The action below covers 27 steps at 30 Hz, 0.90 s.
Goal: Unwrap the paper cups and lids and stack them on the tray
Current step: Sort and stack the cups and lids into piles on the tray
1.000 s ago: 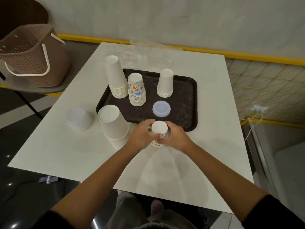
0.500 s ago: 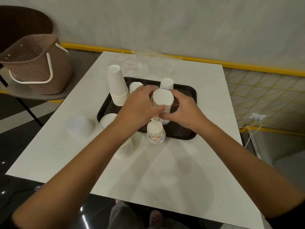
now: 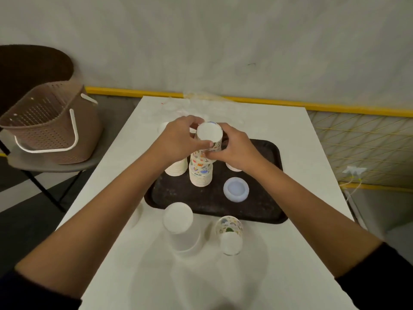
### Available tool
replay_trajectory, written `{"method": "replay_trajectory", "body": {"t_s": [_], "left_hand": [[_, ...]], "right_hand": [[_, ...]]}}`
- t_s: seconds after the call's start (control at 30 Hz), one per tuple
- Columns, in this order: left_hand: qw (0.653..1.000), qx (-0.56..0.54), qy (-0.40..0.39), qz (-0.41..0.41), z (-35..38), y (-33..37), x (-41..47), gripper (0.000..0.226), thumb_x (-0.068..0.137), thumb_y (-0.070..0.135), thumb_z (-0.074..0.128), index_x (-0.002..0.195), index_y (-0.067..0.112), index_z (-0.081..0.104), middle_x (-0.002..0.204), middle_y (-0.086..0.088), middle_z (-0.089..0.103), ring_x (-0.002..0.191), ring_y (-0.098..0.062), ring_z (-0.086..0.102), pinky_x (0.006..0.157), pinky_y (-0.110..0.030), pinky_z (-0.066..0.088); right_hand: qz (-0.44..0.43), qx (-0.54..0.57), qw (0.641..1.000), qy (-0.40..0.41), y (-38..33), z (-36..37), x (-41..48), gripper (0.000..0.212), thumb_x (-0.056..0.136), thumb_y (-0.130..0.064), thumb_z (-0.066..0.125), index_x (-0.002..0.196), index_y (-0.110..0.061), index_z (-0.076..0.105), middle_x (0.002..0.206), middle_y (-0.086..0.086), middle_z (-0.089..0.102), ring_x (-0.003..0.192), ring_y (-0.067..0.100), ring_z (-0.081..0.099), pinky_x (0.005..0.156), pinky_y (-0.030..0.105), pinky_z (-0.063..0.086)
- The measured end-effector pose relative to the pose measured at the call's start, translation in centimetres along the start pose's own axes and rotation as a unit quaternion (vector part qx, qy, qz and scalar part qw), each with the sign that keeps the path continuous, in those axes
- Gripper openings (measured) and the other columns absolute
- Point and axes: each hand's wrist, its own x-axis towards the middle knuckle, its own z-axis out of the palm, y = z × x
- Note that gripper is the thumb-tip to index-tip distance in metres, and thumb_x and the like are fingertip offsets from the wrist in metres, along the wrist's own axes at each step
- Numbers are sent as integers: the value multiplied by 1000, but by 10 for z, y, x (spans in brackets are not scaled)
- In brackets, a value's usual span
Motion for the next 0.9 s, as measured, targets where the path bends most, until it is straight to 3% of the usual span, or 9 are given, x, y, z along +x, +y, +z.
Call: {"method": "replay_trajectory", "body": {"t_s": [0.33,0.63,0.73,0.9], "left_hand": [[997,-26,-64,-15,18,-49,37,60,77,19,73,130,11,48,129,-7,54,111,-22,57,92,-29,44],[992,-17,-112,-45,35,-68,38,55,81,18,69,131,12,47,131,-9,53,112,-24,56,89,-27,40],[990,-26,-112,-81,33,-69,32,62,86,21,64,140,12,34,138,-7,49,118,-24,54,94,-30,39],[991,-61,-68,-101,24,-61,12,57,90,26,58,141,16,33,140,-4,46,119,-21,52,85,-24,35]], "right_hand": [[70,-8,997,-8,26,34,32,68,71,-17,78,131,-14,45,127,4,58,115,20,55,94,31,46],[122,-7,992,-36,46,57,28,70,75,-16,75,135,-13,39,134,6,52,122,22,50,102,34,43],[138,-14,989,-43,51,59,21,72,79,-17,72,138,-13,33,138,7,49,125,23,48,103,34,41],[148,-27,988,-35,56,46,1,64,85,-23,66,139,-13,34,137,9,48,125,21,47,102,31,39]]}}
